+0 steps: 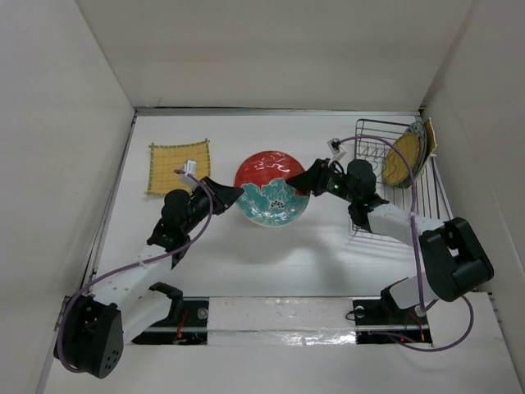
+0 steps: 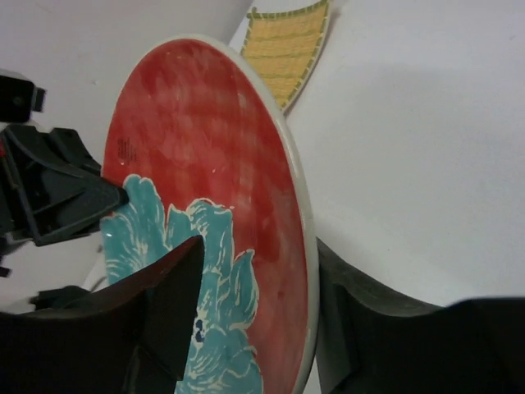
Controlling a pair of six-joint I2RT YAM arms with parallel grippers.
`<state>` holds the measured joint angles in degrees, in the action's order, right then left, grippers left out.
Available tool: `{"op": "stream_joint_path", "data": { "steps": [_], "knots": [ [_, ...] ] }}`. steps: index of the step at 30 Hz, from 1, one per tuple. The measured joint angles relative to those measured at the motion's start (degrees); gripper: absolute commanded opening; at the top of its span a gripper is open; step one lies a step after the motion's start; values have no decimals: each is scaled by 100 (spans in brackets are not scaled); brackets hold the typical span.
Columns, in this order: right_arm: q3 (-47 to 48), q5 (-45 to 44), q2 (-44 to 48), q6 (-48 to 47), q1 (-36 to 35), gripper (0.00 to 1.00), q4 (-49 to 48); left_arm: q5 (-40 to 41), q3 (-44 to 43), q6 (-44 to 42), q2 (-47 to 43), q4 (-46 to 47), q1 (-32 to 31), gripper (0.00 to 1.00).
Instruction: Load the plates into the dish rack
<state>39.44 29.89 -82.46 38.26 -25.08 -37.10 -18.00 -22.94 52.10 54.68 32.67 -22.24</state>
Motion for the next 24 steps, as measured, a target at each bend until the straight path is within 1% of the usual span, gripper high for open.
{"op": "stream_joint_path", "data": {
  "steps": [1, 2, 4, 5, 7, 11, 14, 15, 16, 18, 21, 23, 24],
  "knots": [
    [0, 42, -59, 59, 31, 39, -103, 17, 0, 0, -13, 0, 33, 0],
    [0, 52, -98, 109, 46, 25, -166, 37, 0, -2, -35, 2, 59, 0],
    [2, 177, -140, 302, 83, 14, -326, 162, 2, -48, -94, -55, 116, 0],
    [7, 254, -144, 442, 90, 6, -450, 221, 2, -61, -107, -94, 151, 0],
    [37, 345, -133, 693, 101, 0, -640, 267, 2, -76, -138, -118, 177, 0],
    [50, 487, -114, 846, 111, 0, -769, 321, 2, -166, -372, -153, 170, 0],
    [50, 507, 15, 837, 109, 0, -702, 330, 2, -240, -455, -170, 151, 31],
    [50, 527, 96, 765, 96, 0, -649, 341, 0, -243, -463, -144, 120, 50],
    [50, 527, 205, 664, 63, 0, -525, 345, -2, -280, -474, -122, 70, 56],
    [48, 623, 426, 516, 17, 0, -212, 376, -37, -323, -505, -57, 7, 66],
    [46, 748, 754, 461, 28, 0, 186, 481, -94, -417, -588, 44, -17, 72],
    [48, 763, 970, 463, 74, 0, 341, 540, -129, -483, -610, 105, -17, 75],
    [50, 763, 1051, 470, 125, 0, 378, 568, -142, -511, -612, 109, -17, 78]
  ]
}}
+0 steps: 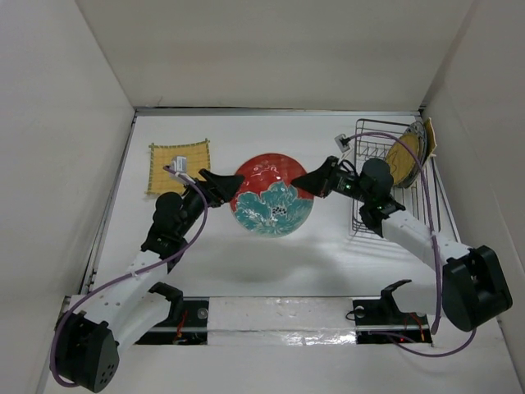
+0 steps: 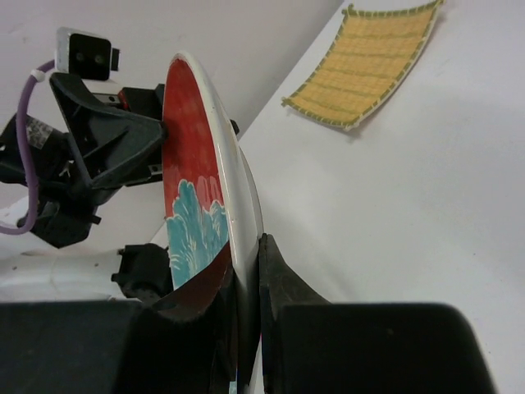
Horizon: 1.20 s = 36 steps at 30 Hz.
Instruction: Load the plates into the dish rack
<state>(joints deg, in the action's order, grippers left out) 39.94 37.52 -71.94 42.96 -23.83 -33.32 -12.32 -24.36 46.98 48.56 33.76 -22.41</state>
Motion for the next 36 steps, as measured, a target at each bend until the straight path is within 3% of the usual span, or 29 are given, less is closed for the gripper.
{"op": "stream_joint_path", "data": {
  "steps": [4, 8, 11, 12, 15, 19, 26, 30, 36],
  "knots": [
    [122, -33, 164, 4, 352, 0, 267, 144, -11, -153, -26, -39, 0, 86],
    [315, -262, 348, -116, 964, 0, 881, 439, -11, -350, -278, -238, 0, 83],
    [575, -680, 595, -422, 1495, 0, 1617, 590, -2, -518, -649, -271, -17, 66],
    [726, -955, 693, -586, 1617, 0, 1978, 645, 4, -601, -780, -256, -57, 50],
    [1290, -2188, 905, -1303, 1797, 0, 2935, 669, 81, -876, -1165, -111, -291, 20],
    [1934, -3722, 968, -2199, 1821, 0, 3735, 507, 293, -1091, -1375, 212, -400, 3],
    [2439, -5702, 774, -3353, 2107, 0, 4513, 533, 455, -1451, -1180, 302, -688, 0],
    [3053, -6085, 173, -3727, 2444, 0, 4826, 682, 455, -1703, -1187, 151, -1134, 2],
    [3630, -6457, -520, -4371, 2573, 0, 4717, 984, 455, -1915, -1303, 76, -1259, 5]
  ]
}}
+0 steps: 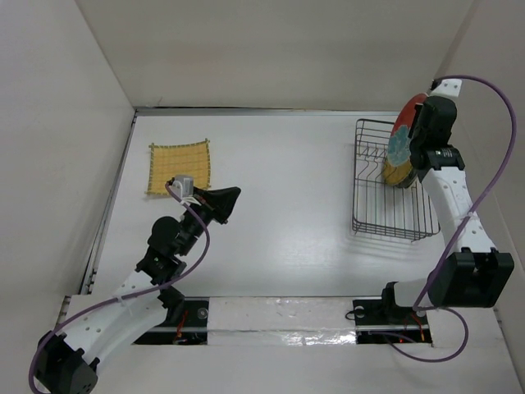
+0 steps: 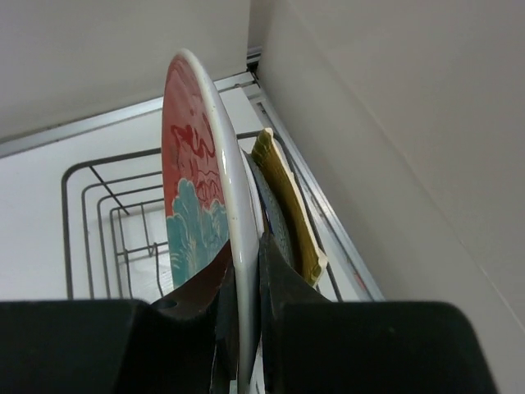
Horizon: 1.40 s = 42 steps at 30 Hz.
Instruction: Load the plates into the dish rack
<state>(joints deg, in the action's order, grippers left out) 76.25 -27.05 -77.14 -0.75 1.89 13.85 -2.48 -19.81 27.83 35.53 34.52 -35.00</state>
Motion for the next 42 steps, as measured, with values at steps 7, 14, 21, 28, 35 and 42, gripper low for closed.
{"op": "stream_joint_path", "data": {
  "steps": [7, 14, 21, 28, 35, 42],
  "knots": [
    [-4, 2, -138, -619, 59, 0, -24, 184, 0, -92, -136, -26, -79, 8],
    [-7, -20, -372, -841, 28, 0, -68, 334, 0, -109, -164, -55, -94, 9],
    [-37, -59, -743, -883, -212, 0, -118, 409, 0, -127, -166, -81, -94, 10],
    [-415, -107, -994, -826, -302, 0, -326, 450, 0, -146, -166, -140, -94, 10],
    [-717, -105, -1062, -699, -321, 19, -601, 470, 0, -151, -166, -144, -94, 13],
    [-820, -146, -1067, -317, -289, 47, -1182, 518, 0, -170, -105, -140, -94, 22]
  ]
}}
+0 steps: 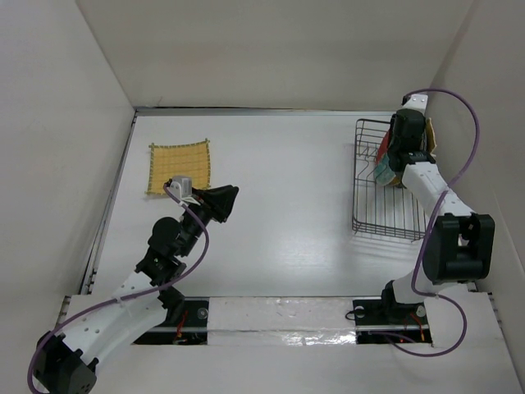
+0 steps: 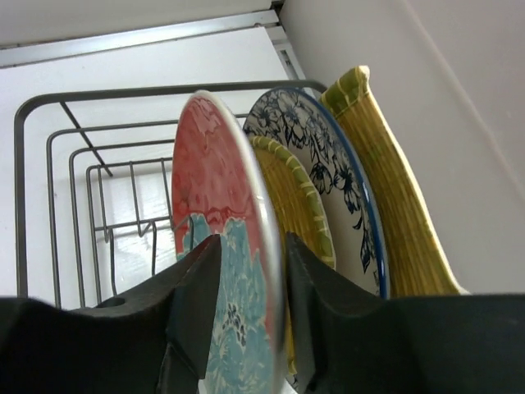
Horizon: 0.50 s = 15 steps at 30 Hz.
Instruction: Load the plates into the dish rack
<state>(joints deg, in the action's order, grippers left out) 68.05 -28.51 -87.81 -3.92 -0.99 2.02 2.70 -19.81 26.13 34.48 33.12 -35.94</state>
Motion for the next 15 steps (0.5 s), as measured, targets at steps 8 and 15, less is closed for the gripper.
{"op": "stream_joint_path", "data": {
  "steps": [8, 15],
  "knots": [
    [0, 164, 225, 879, 26, 72, 68, 262, 0, 0, 179, -11, 0, 32],
    [-11, 608, 1261, 1644, -24, 85, 173, 800, 0, 144, 330, -127, 0, 32]
  ]
}}
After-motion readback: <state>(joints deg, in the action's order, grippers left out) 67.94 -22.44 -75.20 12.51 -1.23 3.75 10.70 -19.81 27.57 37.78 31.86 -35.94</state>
